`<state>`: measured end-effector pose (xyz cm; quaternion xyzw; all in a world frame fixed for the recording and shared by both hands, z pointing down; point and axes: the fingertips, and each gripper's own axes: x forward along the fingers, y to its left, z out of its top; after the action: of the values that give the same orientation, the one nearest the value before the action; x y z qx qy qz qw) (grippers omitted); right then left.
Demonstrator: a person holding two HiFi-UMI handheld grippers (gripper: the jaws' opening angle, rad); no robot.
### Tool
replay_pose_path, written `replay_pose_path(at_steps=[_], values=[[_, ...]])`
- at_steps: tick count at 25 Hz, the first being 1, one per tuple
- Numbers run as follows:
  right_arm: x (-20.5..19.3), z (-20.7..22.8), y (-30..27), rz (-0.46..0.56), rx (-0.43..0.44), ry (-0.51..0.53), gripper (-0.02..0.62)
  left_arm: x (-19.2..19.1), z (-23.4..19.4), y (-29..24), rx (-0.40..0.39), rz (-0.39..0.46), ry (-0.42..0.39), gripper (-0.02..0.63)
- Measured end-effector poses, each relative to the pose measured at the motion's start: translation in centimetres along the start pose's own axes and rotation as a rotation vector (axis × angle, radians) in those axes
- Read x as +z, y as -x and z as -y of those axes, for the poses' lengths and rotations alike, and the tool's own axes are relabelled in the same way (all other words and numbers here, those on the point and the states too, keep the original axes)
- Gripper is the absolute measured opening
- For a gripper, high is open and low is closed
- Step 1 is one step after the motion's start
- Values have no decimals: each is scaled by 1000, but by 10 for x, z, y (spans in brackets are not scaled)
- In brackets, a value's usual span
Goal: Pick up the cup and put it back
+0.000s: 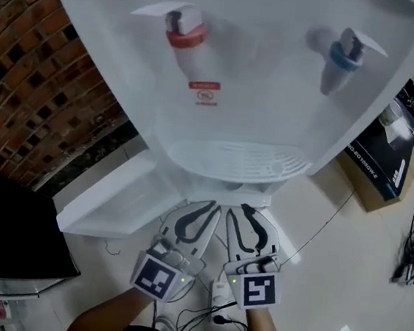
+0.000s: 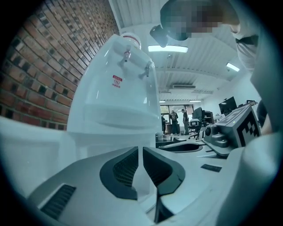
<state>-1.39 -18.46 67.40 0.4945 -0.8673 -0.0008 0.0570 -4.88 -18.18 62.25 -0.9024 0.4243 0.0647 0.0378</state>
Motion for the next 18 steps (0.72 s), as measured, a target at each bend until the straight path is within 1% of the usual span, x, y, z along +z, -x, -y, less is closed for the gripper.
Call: replay_pose_path(at_steps=[2, 4, 7, 8, 9, 11, 12, 13, 15, 16, 18], values=[[-22, 3, -10, -4, -10, -13, 144, -19, -2, -2, -11, -10, 0, 25], [-42, 6, -20, -7, -23, -19, 144, -34, -7, -4, -14, -21, 7, 25], [-70, 11, -33, -20, -50, -21, 144, -54, -16, -4, 16, -31, 37, 6], [-79, 14, -38, -21, -63, -28, 156, -59, -18, -3, 21, -36, 44, 6], [-87, 17, -42, -21, -77, -39, 202, -64, -19, -3, 21, -41, 47, 6], [-106, 25, -53, -31, -99, -55, 218, -71, -17, -3, 16, -44, 54, 6], [-115, 27, -60, -39, -105, -60, 242, -72, -17, -3, 14, -41, 58, 6], [-125, 29, -67, -48, -109, -67, 299, -72, -16, -2, 13, -38, 59, 6], [-141, 33, -83, -59, -123, -95, 353, -73, -15, -1, 10, -33, 58, 6], [-147, 35, -92, -60, -133, -110, 399, -74, -15, -1, 9, -35, 58, 6], [-158, 38, -107, -67, -143, -123, 411, -78, -13, 0, 2, -49, 55, 6]])
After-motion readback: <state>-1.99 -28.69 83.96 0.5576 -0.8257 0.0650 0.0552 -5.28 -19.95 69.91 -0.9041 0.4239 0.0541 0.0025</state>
